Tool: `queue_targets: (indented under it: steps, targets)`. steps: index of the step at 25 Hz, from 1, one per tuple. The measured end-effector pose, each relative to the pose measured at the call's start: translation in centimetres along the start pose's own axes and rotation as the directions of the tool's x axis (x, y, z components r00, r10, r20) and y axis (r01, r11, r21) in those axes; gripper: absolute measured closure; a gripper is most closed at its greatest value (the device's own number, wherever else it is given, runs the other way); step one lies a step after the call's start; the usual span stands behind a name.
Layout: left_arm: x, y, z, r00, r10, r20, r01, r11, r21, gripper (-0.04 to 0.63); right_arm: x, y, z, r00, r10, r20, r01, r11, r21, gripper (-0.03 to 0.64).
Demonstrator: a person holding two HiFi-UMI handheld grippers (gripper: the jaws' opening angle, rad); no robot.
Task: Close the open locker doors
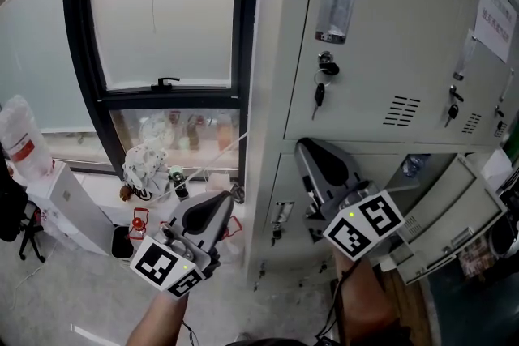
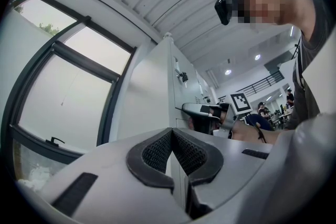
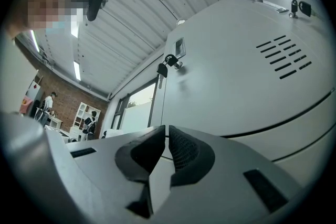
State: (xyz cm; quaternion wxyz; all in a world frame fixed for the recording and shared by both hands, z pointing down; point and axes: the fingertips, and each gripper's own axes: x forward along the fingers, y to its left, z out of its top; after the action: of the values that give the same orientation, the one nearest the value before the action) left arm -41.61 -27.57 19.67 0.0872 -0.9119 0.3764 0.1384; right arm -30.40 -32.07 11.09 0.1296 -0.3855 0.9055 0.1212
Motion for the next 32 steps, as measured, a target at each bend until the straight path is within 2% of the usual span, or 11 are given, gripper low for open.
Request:
queue_targets:
  steps: [9, 20, 29, 32]
  targets:
    - [1.2, -2.6, -0.2, 0.999, -0.032, -0.014, 0.032, 0.999, 0.007, 0.586, -3.0, -0.6, 0.4, 1.000, -0.015, 0.003, 0.015, 1.000, 0.013, 0.588]
    - [3.7, -8.4, -0.1, 0.997, -0.073, -0.032, 0.074, 0.997, 0.033, 0.586, -10.5, -2.5, -0.5, 0.997, -0.066, -0.044, 0.068, 0.997, 0.042, 0.588]
    - [6.7, -15.7, -1.6, 0.990, -0.124, -0.073, 0.128, 0.991, 0.042, 0.588, -18.5, -4.4, -2.0, 0.992, -0.094, -0.085, 0.106, 0.983, 0.149, 0.588]
    - [7.7, -18.1, -2.0, 0.987, -0.139, -0.075, 0.141, 0.990, 0.021, 0.586, -20.9, -5.1, -1.8, 0.992, -0.093, -0.087, 0.106, 0.981, 0.163, 0.588]
